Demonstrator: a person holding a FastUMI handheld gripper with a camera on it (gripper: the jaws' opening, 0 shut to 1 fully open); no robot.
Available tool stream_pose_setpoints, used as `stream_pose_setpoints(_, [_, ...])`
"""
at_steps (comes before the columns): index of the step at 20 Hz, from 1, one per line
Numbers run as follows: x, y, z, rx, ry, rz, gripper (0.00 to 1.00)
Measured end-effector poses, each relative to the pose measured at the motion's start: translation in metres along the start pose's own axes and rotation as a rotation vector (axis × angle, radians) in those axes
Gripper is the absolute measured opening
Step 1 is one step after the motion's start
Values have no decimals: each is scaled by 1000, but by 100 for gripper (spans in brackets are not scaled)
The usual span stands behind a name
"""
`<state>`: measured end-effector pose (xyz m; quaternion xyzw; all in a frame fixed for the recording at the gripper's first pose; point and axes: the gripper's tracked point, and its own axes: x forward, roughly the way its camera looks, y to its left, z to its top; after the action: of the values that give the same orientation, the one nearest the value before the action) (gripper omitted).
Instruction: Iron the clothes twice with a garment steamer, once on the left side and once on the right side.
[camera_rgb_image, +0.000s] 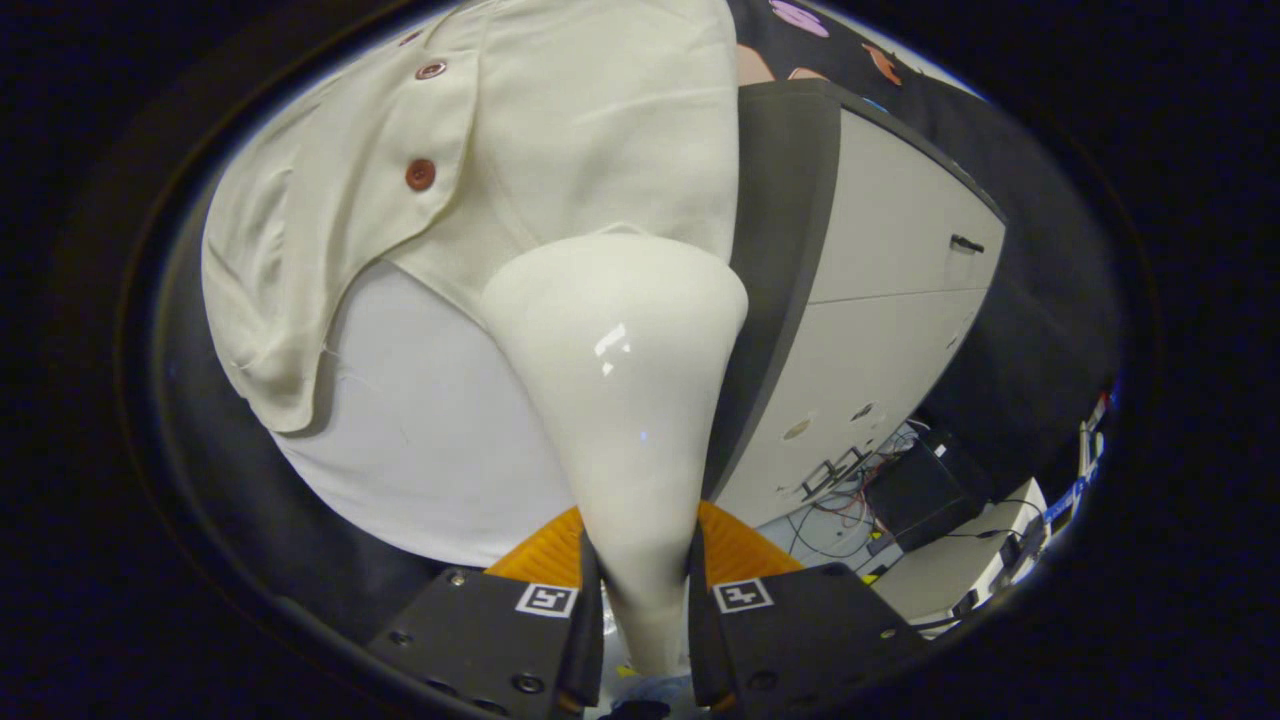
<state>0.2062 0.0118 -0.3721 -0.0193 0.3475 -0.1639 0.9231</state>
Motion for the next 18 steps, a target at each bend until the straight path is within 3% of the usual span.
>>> stream_pose_setpoints(8, [-25,-7,-27,-22,37,28,35])
stream_pose_setpoints(18, [-128,-33,-44,-26,-26,69,35])
